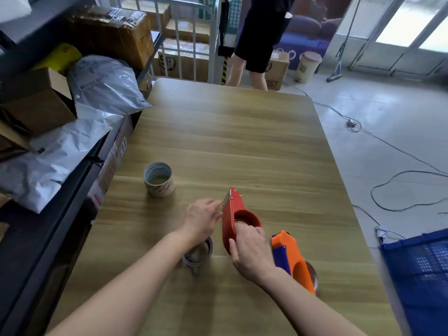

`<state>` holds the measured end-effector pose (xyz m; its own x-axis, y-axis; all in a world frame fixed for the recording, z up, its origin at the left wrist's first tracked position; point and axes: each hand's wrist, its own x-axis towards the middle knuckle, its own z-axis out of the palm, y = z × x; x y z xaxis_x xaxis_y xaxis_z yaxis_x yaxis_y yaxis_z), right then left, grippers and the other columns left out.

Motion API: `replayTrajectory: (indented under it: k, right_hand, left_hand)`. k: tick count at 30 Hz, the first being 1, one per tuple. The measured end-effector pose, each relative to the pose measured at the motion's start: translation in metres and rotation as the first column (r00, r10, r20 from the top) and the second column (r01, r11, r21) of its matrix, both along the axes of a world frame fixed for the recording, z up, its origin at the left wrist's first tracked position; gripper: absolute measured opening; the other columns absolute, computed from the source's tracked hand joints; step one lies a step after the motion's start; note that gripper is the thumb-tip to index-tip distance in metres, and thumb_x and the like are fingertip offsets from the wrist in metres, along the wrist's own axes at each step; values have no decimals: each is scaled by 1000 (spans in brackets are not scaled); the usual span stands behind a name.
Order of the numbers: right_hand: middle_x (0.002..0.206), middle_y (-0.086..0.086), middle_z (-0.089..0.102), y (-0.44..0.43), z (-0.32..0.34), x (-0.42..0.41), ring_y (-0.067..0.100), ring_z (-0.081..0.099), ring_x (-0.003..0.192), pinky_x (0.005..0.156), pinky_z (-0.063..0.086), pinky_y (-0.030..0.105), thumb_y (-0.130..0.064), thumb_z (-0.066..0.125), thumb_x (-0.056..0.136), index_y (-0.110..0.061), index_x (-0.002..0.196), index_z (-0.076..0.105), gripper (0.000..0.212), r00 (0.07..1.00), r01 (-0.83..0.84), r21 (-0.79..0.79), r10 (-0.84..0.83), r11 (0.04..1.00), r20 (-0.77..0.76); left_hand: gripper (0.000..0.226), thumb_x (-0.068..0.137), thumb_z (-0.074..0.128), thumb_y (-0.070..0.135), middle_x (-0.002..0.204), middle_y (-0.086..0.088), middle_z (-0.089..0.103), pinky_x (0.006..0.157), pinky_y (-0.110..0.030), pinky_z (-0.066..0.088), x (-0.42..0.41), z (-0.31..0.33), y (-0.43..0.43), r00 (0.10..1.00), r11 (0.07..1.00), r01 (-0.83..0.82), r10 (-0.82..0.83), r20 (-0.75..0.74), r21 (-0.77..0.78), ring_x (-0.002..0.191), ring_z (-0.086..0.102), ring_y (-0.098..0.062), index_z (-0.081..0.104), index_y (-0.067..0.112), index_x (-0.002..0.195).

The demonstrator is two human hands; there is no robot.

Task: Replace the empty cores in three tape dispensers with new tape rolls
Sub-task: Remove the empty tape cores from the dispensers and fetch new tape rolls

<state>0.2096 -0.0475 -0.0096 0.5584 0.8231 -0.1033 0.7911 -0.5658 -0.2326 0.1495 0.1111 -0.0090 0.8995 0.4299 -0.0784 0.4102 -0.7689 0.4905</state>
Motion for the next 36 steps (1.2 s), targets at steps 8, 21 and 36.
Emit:
replayTrajectory:
  k: [8,21,36]
  right_hand:
    - [84,2,65,-58,-15,-22,23,64,76,70,50,37,-37,63,79,-17,94,57,26,985,-172,-61,172,983,-5]
    - [98,7,67,-105,-23,-12,29,62,93,76,49,40,-42,57,86,-15,96,59,29,904,-381,41,382,924,-195]
    - [102,5,70,-138,-20,46,28,61,101,81,39,33,-51,59,85,-18,97,66,35,988,143,-407,-155,902,5]
  left_hand:
    - [26,96,41,36,108,-3,68,94,-38,36,-15,-9,-75,975,998,-48,57,-216,45,108,58,-28,53,23,115]
    - [26,95,42,41,107,-1,68,91,-38,34,-24,-16,-134,869,964,-202,257,-422,172,106,59,-24,51,27,115]
    - [36,90,51,41,129,0,46,102,-38,26,10,-6,-158,942,943,-123,209,-261,308,124,37,-21,54,25,122]
